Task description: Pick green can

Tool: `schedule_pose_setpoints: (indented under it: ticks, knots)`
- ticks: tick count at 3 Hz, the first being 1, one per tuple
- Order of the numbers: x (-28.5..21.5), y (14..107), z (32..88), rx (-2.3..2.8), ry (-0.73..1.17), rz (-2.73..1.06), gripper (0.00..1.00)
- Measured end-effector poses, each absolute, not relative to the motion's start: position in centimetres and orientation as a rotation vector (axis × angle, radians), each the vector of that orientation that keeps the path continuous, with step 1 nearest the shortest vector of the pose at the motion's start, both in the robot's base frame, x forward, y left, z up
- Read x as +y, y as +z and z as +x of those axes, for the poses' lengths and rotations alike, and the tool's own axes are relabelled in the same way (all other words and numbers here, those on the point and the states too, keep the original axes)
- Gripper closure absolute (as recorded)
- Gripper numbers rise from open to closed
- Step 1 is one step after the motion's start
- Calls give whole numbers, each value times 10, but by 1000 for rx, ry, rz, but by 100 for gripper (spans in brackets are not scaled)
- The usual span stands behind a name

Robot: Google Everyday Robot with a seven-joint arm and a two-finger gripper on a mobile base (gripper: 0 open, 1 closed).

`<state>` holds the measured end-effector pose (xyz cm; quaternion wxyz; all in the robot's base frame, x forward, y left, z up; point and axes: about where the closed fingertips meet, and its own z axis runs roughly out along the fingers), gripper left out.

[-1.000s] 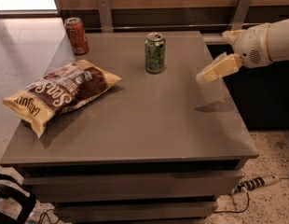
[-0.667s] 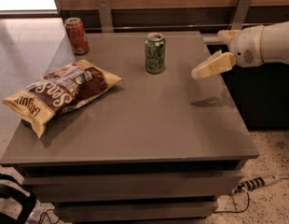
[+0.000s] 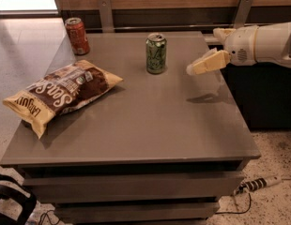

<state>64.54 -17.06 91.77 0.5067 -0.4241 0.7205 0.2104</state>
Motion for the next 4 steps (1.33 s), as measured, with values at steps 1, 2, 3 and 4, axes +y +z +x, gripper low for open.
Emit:
schedule_pose_setpoints:
  ticks: [1, 2, 3, 4]
  knots:
    - [-168, 911, 657, 1737, 551, -1002, 0]
    - [-159, 904, 678, 1714, 609, -986, 0]
    - [-141, 898, 696, 1680, 666, -983, 0]
    - [-117, 893, 710, 1634, 703, -996, 0]
